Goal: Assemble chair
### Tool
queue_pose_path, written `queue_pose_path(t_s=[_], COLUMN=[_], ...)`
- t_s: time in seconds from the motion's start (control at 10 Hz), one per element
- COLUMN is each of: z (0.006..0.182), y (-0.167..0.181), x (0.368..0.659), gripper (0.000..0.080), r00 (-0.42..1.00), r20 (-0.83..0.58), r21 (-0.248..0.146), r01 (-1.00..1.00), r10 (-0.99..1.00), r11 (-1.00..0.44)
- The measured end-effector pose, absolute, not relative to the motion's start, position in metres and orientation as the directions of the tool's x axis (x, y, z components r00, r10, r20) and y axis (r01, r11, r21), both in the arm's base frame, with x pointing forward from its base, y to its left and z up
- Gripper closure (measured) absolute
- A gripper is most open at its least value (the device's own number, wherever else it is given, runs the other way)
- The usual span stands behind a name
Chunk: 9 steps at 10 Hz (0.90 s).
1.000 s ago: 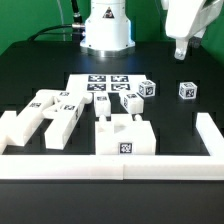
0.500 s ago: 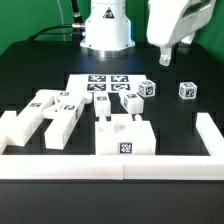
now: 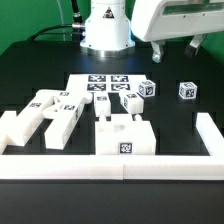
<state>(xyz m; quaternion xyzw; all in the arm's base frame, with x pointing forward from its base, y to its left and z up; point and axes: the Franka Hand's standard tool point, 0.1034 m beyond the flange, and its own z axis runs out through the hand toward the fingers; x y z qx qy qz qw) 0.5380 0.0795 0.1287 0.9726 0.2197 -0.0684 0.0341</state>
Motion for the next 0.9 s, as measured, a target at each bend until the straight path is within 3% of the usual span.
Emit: queue_pose_path(t_s=[0.2,0.7,0.9], z=[0.119,0.117,0.101], y=[0.067,0.072,0.056], x=[0.548,0.551,0.565], gripper=[0.015,0.015,0.015], r00=[0.955,0.997,0.998], r20=[-0.086,-0.066,-0.052], r21=[0.029,0.019,0.003], r01=[0.288,0.034,0.044], r10=[0.285,0.033,0.044], r11=[-0.957,-0.999,-0.999])
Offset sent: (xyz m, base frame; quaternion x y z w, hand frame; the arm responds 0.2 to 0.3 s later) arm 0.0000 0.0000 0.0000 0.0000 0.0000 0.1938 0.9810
